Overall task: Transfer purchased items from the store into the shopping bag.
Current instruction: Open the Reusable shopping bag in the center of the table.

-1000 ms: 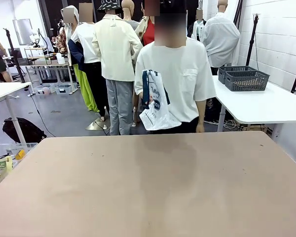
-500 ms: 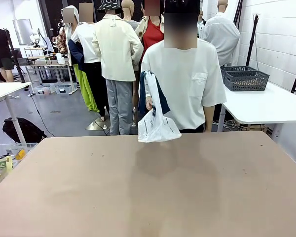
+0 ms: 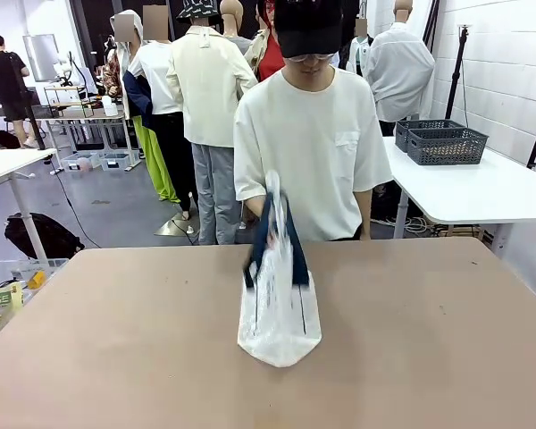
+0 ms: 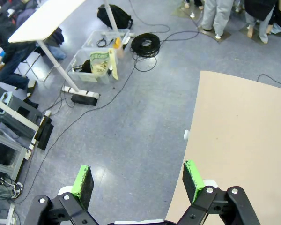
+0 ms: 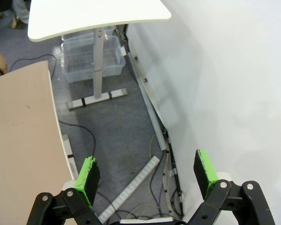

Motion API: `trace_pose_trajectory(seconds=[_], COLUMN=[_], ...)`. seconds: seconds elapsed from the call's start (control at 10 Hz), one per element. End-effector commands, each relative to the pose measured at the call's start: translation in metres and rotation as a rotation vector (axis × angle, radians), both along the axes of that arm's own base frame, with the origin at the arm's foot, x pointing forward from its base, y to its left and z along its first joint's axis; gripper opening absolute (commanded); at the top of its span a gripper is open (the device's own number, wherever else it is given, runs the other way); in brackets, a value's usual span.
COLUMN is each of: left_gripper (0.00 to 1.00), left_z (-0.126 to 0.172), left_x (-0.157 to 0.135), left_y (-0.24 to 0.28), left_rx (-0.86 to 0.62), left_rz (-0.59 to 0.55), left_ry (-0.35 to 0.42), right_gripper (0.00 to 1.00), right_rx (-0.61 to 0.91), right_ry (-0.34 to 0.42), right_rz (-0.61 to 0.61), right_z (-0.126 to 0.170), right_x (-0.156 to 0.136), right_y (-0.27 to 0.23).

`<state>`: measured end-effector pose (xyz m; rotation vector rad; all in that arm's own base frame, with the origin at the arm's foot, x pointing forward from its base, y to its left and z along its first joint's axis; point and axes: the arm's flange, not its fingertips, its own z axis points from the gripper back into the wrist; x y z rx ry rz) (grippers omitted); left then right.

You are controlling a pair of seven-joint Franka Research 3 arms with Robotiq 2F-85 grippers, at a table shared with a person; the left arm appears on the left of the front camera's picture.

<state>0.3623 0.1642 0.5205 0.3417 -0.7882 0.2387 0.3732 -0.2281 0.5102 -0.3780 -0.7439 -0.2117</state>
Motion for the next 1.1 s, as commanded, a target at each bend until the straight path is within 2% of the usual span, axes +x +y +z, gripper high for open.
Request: trace_pose_trajectory(seconds=[0.0, 0.7, 0.8, 0.9, 1.0], left_gripper=[1.00, 1.00, 1.00, 1.00, 1.00], left_z=[0.001, 0.000, 0.019, 0.035, 0.047], left_x=[-0.001, 0.000, 0.022, 0.041, 0.062], left_y=[0.002, 0.000, -0.026, -0.052, -0.081], left_rx=[0.019, 0.000, -0.006, -0.020, -0.043], left_rz=[-0.014, 0.000, -0.090, -0.171, -0.241], left_ry=[0.001, 0.000, -0.054, -0.101, -0.112], right_gripper=[1.00, 1.00, 1.00, 1.00, 1.00], right_rx=[-0.014, 0.000, 0.030, -0.001, 0.024], right_ry=[0.009, 0.000, -0.035, -0.043, -0.057], right_rz=[0.007, 0.000, 0.089, 0.128, 0.196], right_z=[0.000, 0.000, 0.020, 0.036, 0.053], right_x=[0.000, 0.000, 0.009, 0.021, 0.031], right_y=[0.000, 0.000, 0.019, 0.042, 0.070])
